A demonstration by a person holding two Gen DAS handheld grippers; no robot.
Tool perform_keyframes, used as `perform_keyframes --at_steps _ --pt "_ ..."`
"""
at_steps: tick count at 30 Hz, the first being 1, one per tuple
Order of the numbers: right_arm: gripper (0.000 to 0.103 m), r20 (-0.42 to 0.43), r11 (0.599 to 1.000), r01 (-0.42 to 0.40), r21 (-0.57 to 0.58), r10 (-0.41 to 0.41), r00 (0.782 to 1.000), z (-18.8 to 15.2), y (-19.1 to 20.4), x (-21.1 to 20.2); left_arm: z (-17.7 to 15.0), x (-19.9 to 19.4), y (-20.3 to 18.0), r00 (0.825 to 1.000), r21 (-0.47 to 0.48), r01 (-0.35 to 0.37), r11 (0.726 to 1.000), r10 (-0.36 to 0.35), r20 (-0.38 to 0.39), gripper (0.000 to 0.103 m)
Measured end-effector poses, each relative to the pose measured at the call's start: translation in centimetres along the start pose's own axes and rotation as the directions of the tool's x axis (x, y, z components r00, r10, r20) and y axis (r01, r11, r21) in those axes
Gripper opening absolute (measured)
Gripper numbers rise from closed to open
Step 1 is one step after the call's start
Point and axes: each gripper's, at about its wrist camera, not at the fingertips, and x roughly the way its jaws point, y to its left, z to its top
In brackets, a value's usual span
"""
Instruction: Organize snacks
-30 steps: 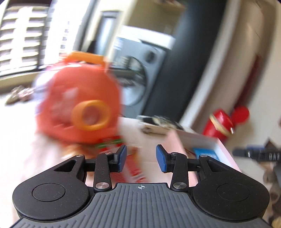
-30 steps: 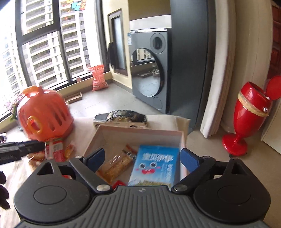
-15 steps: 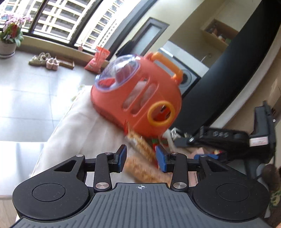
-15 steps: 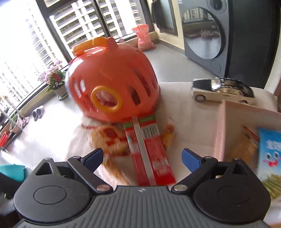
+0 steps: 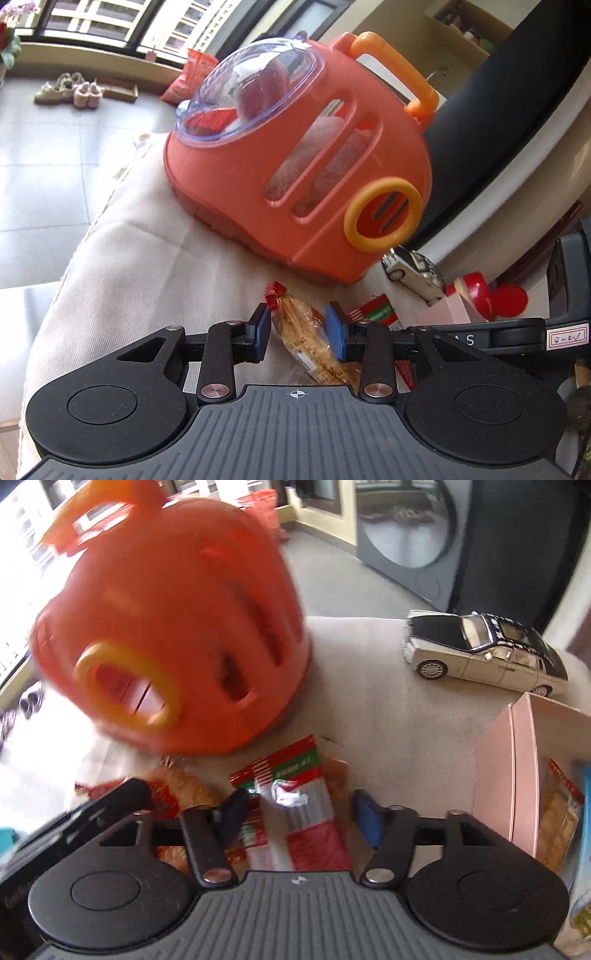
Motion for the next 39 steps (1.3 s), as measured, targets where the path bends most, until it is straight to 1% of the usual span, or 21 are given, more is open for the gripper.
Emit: perform_keyframes --at_steps 3,5,8,10,12,14,15,18,20,22,23,24,25,26,28,30,32,33,34,36,39 --pt "0.046 -0.037 0.998 -0.056 -0.012 0.056 0.998 -2.5 0.6 -1.4 -2.0 -2.7 -0.1 1.000 0.049 0.001 0.999 0.000 -0.026 0.037" --pt "0.042 -0.052 0.995 -0.091 -0.038 0.089 0.995 -4.6 0.9 -2.5 -3.5 -4.3 0.0 0.999 0.059 0.010 0.998 -0.007 -0.049 0.036" --pt "0.041 -0.060 0.988 -0.128 -0.084 0.123 0.991 -8.3 0.9 -4.7 -5.8 -6.7 0.5 0.994 0.005 0.062 0.998 -0.061 -0.093 0.035" --pt "0.038 -0.067 0.985 -0.142 -0.099 0.135 0.989 -10.5 0.5 -5.9 -7.2 -7.9 0.7 0.990 -0.026 0.092 0.995 -0.094 -0.109 0.035" --pt "0.038 -0.050 0.987 -0.101 -0.123 0.096 0.994 -12.1 0.0 -7.1 -8.4 -8.5 0.2 0.988 -0.022 0.091 0.996 -0.093 -0.122 0.034" --pt "0.038 -0.045 0.989 -0.067 -0.132 0.061 0.997 -13.4 -1.2 -8.1 -9.4 -9.6 -0.3 0.992 -0.006 0.078 0.997 -0.078 -0.100 0.034" --pt "0.039 -0.036 0.991 -0.046 -0.124 0.042 0.998 -14.3 -2.2 -9.0 -9.6 -10.3 -0.6 0.995 -0.003 0.055 0.998 -0.055 -0.078 0.035" --pt "0.046 0.010 0.993 0.027 -0.118 -0.026 1.000 -16.3 -4.3 -11.1 -10.2 -12.8 -1.2 0.999 0.021 -0.036 0.999 0.036 0.015 0.035" --pt "0.070 0.066 0.987 0.087 -0.134 -0.078 0.995 -18.0 -5.2 -12.9 -10.4 -14.7 -1.6 0.993 0.028 -0.096 0.995 0.094 0.069 0.035" --pt "0.073 0.125 0.978 0.148 -0.149 -0.130 0.984 -19.6 -5.6 -14.6 -10.3 -16.1 -2.2 0.987 0.043 -0.130 0.991 0.126 0.098 0.035" --pt "0.075 0.147 0.974 0.158 -0.161 -0.135 0.980 -20.0 -5.7 -15.4 -10.2 -16.6 -2.6 0.985 0.056 -0.143 0.988 0.137 0.104 0.035" --pt "0.077 0.167 0.975 0.155 -0.160 -0.128 0.978 -20.7 -5.7 -16.3 -10.3 -17.1 -2.9 0.984 0.067 -0.152 0.986 0.145 0.100 0.035" --pt "0.083 0.183 0.980 0.133 -0.151 -0.105 0.978 -21.4 -5.8 -17.1 -10.4 -17.5 -3.2 0.986 0.073 -0.150 0.986 0.144 0.087 0.036" --pt "0.088 0.195 0.986 0.090 -0.140 -0.062 0.979 -22.1 -5.8 -17.9 -10.5 -17.7 -3.4 0.989 0.076 -0.140 0.987 0.136 0.059 0.036" --pt "0.094 0.186 0.992 -0.012 -0.122 0.035 0.982 -23.4 -5.7 -18.4 -11.0 -17.8 -3.8 0.993 0.073 -0.114 0.991 0.114 0.002 0.037" --pt "0.094 0.165 0.989 -0.067 -0.133 0.089 0.982 -24.7 -4.6 -17.9 -11.7 -17.4 -4.1 0.994 0.073 -0.092 0.993 0.096 -0.054 0.039" --pt "0.094 0.152 0.982 -0.064 -0.178 0.092 0.984 -26.1 -2.8 -16.8 -12.5 -16.9 -4.7 0.993 0.083 -0.070 0.994 0.077 -0.085 0.039" --pt "0.094 0.151 0.976 -0.043 -0.215 0.077 0.986 -26.8 -2.0 -16.2 -12.6 -17.0 -5.1 0.993 0.094 -0.073 0.993 0.081 -0.082 0.039" --pt "0.094 0.160 0.969 0.000 -0.249 0.041 0.986 -27.4 -1.4 -15.7 -12.6 -17.2 -5.6 0.994 0.108 -0.084 0.991 0.091 -0.067 0.039" --pt "0.094 0.202 0.954 0.093 -0.284 -0.035 0.979 -28.1 -1.2 -15.2 -12.4 -18.2 -6.3 0.993 0.137 -0.116 0.984 0.119 -0.013 0.039" --pt "0.095 0.259 0.957 0.204 -0.209 -0.147 0.955 -27.7 -3.7 -15.4 -11.7 -19.7 -6.6 0.988 0.138 -0.147 0.979 0.141 0.059 0.039"
